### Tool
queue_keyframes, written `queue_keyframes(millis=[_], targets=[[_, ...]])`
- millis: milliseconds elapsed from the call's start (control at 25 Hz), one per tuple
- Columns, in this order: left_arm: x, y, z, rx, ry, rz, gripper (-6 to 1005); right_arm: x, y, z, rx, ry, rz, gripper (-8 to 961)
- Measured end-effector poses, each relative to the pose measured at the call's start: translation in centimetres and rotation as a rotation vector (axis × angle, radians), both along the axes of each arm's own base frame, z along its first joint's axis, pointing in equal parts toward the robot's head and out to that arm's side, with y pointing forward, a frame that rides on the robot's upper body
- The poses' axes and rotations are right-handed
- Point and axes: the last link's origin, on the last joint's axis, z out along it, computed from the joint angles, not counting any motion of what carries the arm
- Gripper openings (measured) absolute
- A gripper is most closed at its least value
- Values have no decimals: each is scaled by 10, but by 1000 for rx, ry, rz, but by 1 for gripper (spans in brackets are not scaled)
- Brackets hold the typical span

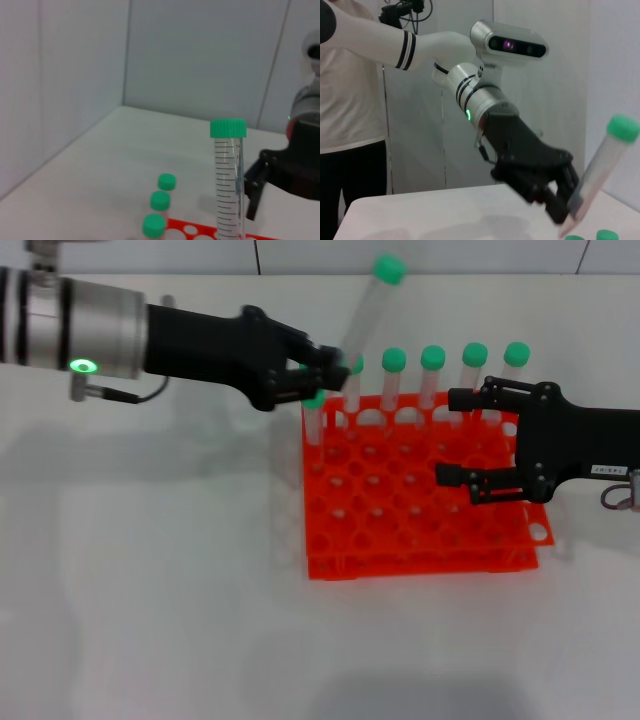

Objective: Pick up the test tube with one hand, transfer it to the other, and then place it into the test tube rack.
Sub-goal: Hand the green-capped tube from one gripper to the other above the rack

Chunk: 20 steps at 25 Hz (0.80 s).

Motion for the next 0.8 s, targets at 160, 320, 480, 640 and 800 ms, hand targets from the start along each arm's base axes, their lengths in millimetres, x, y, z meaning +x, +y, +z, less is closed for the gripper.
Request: queue_keyframes(millis=[160,320,480,640,800], targets=[[3,0,-15,-17,50,-6,190,1,1,3,6,3,-7,872],[6,0,-24,-17,69,-9,190,4,2,11,11,13,-26,872],[7,0,-28,-12,71,-6,190,4,10,31,28,90,-98,872],[10,1,-31,-13,69,-11,191,-4,18,41,35,219,-185,873],[11,1,-31,-8,70,-10,191,-10,20,38,12,314,-232,872]])
